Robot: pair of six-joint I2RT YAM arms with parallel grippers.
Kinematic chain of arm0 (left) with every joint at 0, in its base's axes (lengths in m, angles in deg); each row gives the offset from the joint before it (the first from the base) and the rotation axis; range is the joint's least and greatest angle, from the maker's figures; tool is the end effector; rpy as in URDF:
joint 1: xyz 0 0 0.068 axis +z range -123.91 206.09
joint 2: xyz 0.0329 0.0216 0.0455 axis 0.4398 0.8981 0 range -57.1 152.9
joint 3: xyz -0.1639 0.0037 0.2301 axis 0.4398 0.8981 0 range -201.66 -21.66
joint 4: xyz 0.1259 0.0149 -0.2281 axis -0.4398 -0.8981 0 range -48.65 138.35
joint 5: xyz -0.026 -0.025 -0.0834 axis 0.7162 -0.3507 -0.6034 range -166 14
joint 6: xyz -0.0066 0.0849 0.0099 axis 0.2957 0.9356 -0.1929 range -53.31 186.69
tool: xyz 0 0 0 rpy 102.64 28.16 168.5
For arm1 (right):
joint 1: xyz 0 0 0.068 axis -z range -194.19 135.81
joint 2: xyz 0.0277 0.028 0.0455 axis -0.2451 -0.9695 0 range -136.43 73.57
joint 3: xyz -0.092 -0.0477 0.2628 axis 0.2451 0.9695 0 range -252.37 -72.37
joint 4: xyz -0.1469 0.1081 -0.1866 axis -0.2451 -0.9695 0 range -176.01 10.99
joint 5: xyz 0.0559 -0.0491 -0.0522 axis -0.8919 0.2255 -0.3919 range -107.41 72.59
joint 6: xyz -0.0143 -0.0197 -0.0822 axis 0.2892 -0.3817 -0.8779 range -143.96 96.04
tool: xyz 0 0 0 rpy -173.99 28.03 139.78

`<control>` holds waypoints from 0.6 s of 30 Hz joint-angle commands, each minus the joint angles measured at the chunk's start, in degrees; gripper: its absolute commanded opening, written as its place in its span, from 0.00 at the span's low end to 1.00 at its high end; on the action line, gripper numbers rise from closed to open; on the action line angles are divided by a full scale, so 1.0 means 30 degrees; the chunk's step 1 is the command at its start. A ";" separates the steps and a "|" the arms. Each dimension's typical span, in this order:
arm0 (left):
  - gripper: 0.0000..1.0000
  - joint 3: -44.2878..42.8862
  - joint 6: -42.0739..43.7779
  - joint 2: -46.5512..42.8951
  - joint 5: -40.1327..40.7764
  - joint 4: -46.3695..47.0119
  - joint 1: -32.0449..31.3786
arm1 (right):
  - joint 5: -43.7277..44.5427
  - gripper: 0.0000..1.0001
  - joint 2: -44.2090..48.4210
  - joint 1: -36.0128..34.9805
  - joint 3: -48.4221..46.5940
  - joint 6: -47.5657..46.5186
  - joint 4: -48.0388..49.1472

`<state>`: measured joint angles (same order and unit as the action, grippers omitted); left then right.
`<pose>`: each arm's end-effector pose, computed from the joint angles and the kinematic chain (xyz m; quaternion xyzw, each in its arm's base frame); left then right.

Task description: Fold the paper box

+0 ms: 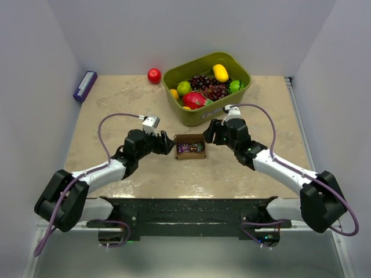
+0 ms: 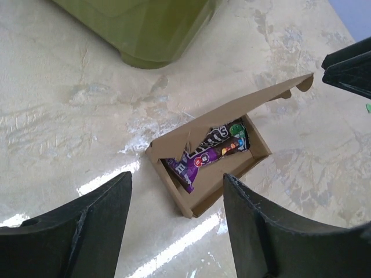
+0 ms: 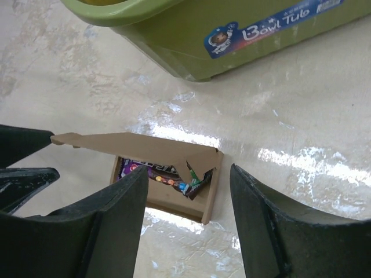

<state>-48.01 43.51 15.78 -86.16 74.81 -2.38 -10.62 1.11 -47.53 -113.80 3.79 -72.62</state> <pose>0.2490 -0.1502 0.1883 0.0883 0.8131 -0.3140 0.4822 0.2665 0.1647 0.2380 -0.0091 0.8408 0.2310 0.4896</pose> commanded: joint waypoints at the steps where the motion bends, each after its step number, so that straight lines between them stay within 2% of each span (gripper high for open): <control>1: 0.65 -0.0442 0.1310 0.1043 -0.0424 0.2167 0.0115 | -0.0767 0.59 -0.0364 -0.0018 -0.0222 -0.2099 0.1385; 11: 0.59 -0.1939 0.1984 0.2892 0.0160 0.2489 -0.0676 | -0.0036 0.53 -0.1361 -0.0488 -0.0809 -0.3477 0.0887; 15: 0.54 -0.2524 0.2277 0.3565 0.0512 0.2431 -0.1057 | 0.0140 0.51 -0.2034 -0.0575 -0.0956 -0.3682 0.1032; 18: 0.43 -0.2846 0.2539 0.3859 0.0951 0.2227 -0.1350 | 0.0374 0.47 -0.2562 -0.0575 -0.1131 -0.3742 0.1150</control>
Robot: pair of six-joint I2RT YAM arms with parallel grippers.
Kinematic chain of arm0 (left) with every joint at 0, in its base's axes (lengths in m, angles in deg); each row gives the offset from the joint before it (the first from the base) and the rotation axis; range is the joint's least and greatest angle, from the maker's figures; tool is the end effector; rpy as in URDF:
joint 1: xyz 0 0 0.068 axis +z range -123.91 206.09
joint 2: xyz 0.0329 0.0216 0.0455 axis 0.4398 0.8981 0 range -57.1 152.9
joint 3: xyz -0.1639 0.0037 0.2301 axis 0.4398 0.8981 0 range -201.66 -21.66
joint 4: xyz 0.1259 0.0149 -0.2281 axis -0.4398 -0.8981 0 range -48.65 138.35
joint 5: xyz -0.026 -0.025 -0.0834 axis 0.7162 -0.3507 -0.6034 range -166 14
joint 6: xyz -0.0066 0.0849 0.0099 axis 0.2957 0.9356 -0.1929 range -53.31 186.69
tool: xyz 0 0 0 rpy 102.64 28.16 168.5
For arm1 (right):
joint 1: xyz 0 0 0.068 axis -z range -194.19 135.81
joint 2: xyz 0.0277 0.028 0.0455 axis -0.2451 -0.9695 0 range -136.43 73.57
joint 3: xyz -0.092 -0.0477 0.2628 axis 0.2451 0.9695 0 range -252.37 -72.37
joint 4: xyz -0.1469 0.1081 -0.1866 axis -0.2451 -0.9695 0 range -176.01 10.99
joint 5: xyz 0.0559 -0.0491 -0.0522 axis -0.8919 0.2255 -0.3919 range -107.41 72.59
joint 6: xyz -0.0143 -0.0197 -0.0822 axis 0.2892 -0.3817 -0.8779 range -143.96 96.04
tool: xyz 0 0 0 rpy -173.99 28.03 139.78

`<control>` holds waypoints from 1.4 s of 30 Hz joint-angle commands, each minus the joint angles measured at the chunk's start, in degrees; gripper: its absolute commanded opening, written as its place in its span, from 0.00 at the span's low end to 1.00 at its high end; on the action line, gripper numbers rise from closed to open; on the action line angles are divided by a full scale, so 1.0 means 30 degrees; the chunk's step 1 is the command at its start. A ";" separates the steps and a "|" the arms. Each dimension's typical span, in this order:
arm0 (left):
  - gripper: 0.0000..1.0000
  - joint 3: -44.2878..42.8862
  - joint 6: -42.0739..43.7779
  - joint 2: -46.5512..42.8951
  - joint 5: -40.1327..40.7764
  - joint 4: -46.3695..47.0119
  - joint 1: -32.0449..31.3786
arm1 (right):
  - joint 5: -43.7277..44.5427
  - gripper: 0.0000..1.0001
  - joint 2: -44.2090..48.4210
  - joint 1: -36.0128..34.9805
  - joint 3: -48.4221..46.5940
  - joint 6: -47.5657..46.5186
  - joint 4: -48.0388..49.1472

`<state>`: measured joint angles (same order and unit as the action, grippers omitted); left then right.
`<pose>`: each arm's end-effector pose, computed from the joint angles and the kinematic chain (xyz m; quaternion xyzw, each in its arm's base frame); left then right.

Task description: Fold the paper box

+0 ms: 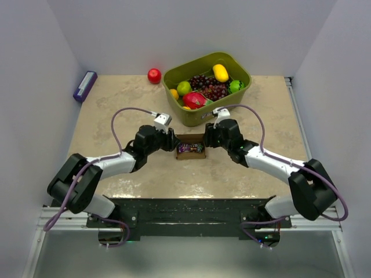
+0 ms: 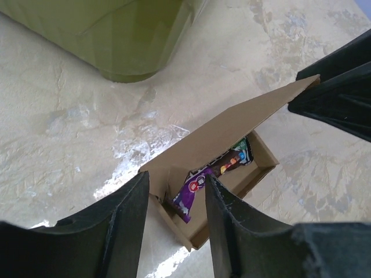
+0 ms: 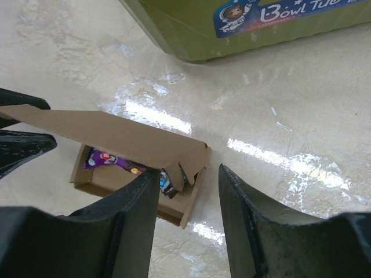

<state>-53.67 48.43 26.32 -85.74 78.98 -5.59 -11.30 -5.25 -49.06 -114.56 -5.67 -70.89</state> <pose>0.2715 -0.1825 0.1794 0.1437 0.8088 -0.3023 0.4835 0.2752 0.1820 0.2134 -0.0968 0.8532 0.1875 0.4771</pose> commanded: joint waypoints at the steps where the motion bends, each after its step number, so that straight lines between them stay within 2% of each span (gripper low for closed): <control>1: 0.40 -0.1077 0.0960 0.0407 0.0901 0.0660 -0.0453 | 0.0571 0.45 -0.0675 -0.0065 -0.1021 -0.0645 0.0633; 2: 0.38 -0.1136 0.1105 0.0465 0.1134 0.0629 -0.0484 | 0.0513 0.42 -0.0764 -0.0094 -0.1081 -0.0645 0.0662; 4: 0.26 -0.1341 0.1165 0.0553 0.1311 0.0541 -0.0718 | 0.0512 0.37 -0.1028 -0.0095 -0.1227 -0.0645 0.0750; 6: 0.16 -0.1575 0.1282 0.0700 0.1633 0.0279 -0.0952 | 0.0513 0.27 -0.1175 -0.0182 -0.1257 -0.0645 0.1041; 9: 0.06 -0.1956 0.1429 0.0905 0.2161 -0.0131 -0.1274 | 0.0512 0.16 -0.1438 -0.0358 -0.1461 -0.0703 0.1190; 10: 0.04 -0.2015 0.1429 0.0963 0.2307 -0.0191 -0.1362 | 0.0570 0.09 -0.1584 -0.0474 -0.1520 -0.0704 0.1190; 14: 0.00 -0.2658 0.1546 0.1314 0.3067 -0.0600 -0.1714 | 0.1476 0.00 -0.1936 -0.1089 -0.1784 -0.0850 0.1278; 16: 0.00 -0.2952 0.1546 0.1432 0.3216 -0.0923 -0.1919 | 0.2763 0.00 -0.2054 -0.1585 -0.2018 -0.0763 0.1365; 22: 0.00 -0.4855 0.1340 0.2369 0.5936 -0.1188 -0.2300 | 0.7270 0.00 -0.3049 -0.2467 -0.2809 0.0467 0.2242; 28: 0.00 -0.6556 0.1664 0.3950 0.6935 -0.0135 -0.2389 | 0.9561 0.00 -0.3460 -0.2760 -0.2343 0.0907 0.5315; 32: 0.00 -0.5681 0.1137 0.5035 0.7639 0.1940 -0.2798 | 1.0207 0.00 -0.3870 -0.3169 -0.1114 0.1200 0.8095; 35: 0.00 -0.4597 0.0201 0.5621 0.7904 0.3230 -0.2974 | 1.0967 0.00 -0.4426 -0.3784 -0.0146 0.1580 0.9009; 42: 0.00 -0.3306 -0.0387 0.6003 0.8518 0.4086 -0.3590 | 1.2403 0.00 -0.4954 -0.4927 0.0997 0.2781 0.8779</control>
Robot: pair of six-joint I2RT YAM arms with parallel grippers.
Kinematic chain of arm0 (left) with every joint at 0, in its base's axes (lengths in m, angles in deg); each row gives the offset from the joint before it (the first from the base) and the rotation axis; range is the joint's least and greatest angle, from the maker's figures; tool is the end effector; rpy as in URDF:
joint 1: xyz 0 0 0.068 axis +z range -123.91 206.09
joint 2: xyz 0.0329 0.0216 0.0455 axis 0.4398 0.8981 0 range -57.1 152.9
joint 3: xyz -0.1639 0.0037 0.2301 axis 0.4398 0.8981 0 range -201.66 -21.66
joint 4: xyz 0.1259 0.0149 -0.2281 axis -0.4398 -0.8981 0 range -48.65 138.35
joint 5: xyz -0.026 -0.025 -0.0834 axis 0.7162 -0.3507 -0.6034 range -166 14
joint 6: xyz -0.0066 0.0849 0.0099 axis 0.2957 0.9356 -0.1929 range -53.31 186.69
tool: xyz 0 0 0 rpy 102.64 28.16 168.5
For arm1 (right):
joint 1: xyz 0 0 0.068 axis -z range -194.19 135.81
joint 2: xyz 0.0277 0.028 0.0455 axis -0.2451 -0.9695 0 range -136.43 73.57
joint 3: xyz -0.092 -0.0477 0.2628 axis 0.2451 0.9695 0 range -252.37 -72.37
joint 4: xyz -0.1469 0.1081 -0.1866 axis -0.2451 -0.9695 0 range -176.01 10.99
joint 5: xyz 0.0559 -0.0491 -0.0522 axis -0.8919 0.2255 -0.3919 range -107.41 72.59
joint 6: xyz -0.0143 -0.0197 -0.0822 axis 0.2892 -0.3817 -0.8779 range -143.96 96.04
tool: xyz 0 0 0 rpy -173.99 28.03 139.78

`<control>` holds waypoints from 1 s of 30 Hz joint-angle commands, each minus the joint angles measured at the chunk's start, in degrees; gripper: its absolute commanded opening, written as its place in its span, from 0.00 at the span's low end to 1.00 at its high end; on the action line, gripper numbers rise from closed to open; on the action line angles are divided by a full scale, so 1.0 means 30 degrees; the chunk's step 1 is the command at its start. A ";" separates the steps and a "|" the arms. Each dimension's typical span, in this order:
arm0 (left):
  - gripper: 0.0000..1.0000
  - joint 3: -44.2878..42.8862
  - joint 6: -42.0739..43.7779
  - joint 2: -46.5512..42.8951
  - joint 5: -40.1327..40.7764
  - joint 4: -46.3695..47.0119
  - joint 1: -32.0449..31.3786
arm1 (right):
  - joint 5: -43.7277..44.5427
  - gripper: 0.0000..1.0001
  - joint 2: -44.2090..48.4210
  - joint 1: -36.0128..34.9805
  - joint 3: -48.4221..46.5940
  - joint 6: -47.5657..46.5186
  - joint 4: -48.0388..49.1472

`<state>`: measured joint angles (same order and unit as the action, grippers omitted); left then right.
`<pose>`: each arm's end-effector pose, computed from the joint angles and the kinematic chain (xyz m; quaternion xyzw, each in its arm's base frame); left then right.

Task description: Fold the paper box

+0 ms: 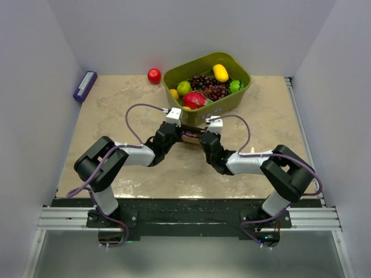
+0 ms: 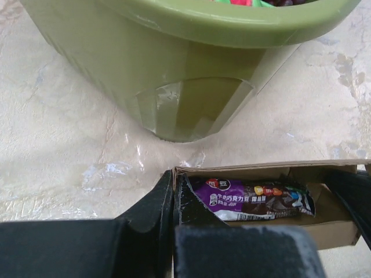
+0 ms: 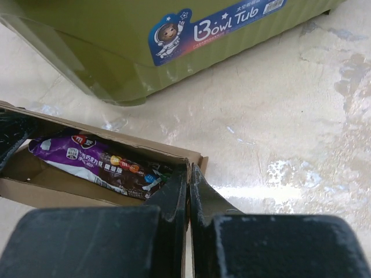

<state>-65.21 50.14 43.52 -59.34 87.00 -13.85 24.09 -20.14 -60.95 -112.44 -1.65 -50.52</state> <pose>0.3150 -0.2355 0.1640 0.0797 0.8031 -0.1703 0.5654 0.2756 0.2201 0.1701 0.0185 0.8117 0.0379 0.5826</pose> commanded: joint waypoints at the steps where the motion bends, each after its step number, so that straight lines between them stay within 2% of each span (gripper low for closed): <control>1: 0.00 0.0832 -0.1014 0.0269 -0.0195 0.1470 -0.0865 | 0.0728 0.00 0.0007 -0.1052 0.0350 0.1645 0.1901; 12: 0.00 0.3118 -0.1015 -0.0200 0.0771 0.2260 -0.1743 | 0.1081 0.01 0.0679 -0.1463 0.0410 0.2555 -0.0587; 14: 0.00 0.3821 -0.0898 -0.0287 0.1386 0.2785 -0.1978 | 0.0906 0.08 0.1293 -0.1580 0.0234 0.2497 -0.1784; 15: 0.00 0.4084 -0.0810 -0.0346 0.1649 0.3021 -0.2094 | 0.0876 0.17 0.1557 -0.1754 0.0204 0.2468 -0.2198; 17: 0.00 0.4671 -0.0634 -0.0434 0.2353 0.3518 -0.2446 | 0.0585 0.28 0.2377 -0.1989 0.0291 0.2497 -0.3192; 18: 0.00 0.4818 -0.0546 -0.0492 0.2529 0.3638 -0.2563 | 0.0234 0.41 0.2612 -0.2106 0.0321 0.2468 -0.3430; 20: 0.00 0.5228 -0.0225 -0.0551 0.3231 0.3989 -0.2944 | -0.0672 0.54 0.3374 -0.2166 0.0351 0.2525 -0.4567; 25: 0.00 0.5757 0.0157 -0.0493 0.4492 0.4458 -0.3676 | -0.1877 0.61 0.4838 -0.2693 0.0817 0.3052 -0.6536; 30: 0.00 0.5757 0.0479 -0.0054 0.4932 0.4576 -0.4116 | -0.3280 0.62 0.8379 -0.3103 0.2312 0.3345 -0.7357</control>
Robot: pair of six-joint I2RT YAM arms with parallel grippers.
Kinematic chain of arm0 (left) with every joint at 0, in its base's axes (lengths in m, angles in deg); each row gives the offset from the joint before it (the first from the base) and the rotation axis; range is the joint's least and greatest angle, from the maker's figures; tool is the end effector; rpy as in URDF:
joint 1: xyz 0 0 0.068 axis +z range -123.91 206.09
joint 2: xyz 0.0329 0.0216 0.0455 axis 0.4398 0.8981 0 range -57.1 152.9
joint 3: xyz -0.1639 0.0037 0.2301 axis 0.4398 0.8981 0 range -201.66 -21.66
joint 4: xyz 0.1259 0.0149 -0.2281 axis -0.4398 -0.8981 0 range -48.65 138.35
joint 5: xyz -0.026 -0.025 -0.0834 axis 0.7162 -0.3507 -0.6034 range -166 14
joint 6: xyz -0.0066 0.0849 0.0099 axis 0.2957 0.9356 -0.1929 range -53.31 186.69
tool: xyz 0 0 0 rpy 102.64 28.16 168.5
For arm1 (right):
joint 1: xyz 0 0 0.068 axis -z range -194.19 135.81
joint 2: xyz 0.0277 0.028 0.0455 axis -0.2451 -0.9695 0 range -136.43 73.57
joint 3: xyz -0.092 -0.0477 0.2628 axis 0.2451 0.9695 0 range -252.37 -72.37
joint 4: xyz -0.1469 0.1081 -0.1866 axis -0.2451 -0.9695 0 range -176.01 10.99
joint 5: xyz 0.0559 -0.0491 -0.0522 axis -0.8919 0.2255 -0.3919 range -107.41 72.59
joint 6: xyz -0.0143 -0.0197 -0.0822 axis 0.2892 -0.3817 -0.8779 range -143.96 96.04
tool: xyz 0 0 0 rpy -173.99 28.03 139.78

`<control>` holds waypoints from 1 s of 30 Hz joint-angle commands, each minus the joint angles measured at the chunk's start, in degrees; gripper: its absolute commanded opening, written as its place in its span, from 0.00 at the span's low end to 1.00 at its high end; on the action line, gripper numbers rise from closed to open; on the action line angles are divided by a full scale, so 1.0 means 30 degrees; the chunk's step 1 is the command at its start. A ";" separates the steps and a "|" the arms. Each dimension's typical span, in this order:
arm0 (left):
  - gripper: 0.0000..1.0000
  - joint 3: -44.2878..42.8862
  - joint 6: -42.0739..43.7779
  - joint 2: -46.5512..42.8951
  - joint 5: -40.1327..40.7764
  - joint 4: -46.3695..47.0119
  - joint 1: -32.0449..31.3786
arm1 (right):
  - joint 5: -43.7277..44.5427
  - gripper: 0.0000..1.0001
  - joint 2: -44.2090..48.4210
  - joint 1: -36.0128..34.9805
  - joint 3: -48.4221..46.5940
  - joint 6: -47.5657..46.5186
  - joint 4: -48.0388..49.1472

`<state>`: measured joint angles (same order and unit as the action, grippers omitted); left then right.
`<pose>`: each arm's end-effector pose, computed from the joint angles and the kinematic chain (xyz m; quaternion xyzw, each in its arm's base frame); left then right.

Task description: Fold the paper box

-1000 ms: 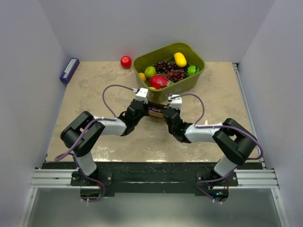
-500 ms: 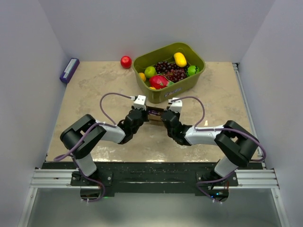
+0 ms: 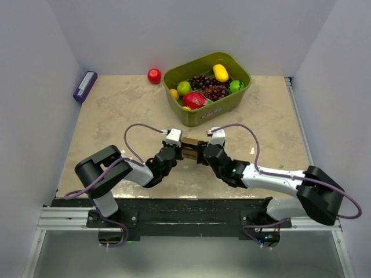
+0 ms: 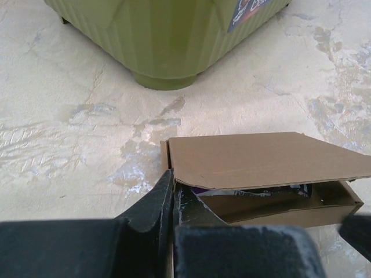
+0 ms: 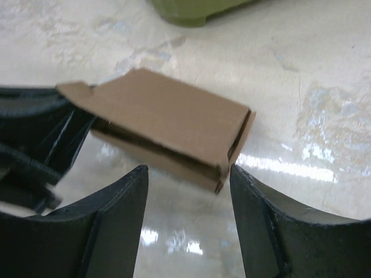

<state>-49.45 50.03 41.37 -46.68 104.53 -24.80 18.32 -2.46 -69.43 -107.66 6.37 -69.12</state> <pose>0.2390 -0.2353 0.1387 0.0770 0.7767 -0.1630 0.6036 0.2040 0.2167 0.1959 -0.0307 0.8409 0.1233 0.5260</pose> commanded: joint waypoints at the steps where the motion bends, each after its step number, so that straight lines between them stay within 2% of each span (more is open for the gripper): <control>1: 0.00 0.0562 0.0574 0.0690 0.0802 -0.1209 -0.0554 | -0.1623 0.61 0.3043 -0.0277 0.0834 0.0643 -0.1448; 4: 0.00 0.0621 0.0692 0.0924 0.1066 -0.1121 -0.0818 | -0.3111 0.61 0.4861 -0.0277 0.0166 0.0264 -0.2210; 8: 0.00 0.0650 0.0809 0.1188 0.1066 -0.1033 -0.0994 | -0.3793 0.58 0.5012 -0.0277 -0.1271 0.0349 -0.3119; 13: 0.00 0.0885 0.1248 0.1217 0.1125 -0.0769 -0.1316 | -0.2304 0.48 0.2555 -0.0219 -0.3553 0.1756 -0.4496; 17: 0.00 0.1206 0.1337 0.1043 0.1183 -0.0827 -0.1579 | -0.1482 0.46 -0.0023 0.0044 -0.4789 0.1961 -0.4294; 24: 0.00 0.1266 0.0927 0.0545 0.1066 -0.1703 -0.1902 | -0.2093 0.43 -0.3980 0.0602 -0.5143 0.2751 -0.2834; 27: 0.17 0.1587 0.0575 -0.0187 0.0861 -0.2057 -0.2019 | -0.2182 0.43 -0.4802 0.0602 -0.4646 0.3512 -0.2624; 28: 0.27 0.1849 0.0430 -0.0711 0.0861 -0.2116 -0.2049 | -0.2240 0.43 -0.4919 0.0602 -0.4528 0.3775 -0.2536; 30: 0.37 0.2056 0.0312 -0.1183 0.0861 -0.2407 -0.2137 | -0.2270 0.43 -0.4979 0.0631 -0.4380 0.3894 -0.2419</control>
<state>-45.52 52.50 41.03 -43.82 101.85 -30.37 11.63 -17.67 -67.60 -121.34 14.48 -79.00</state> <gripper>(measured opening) 0.295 0.428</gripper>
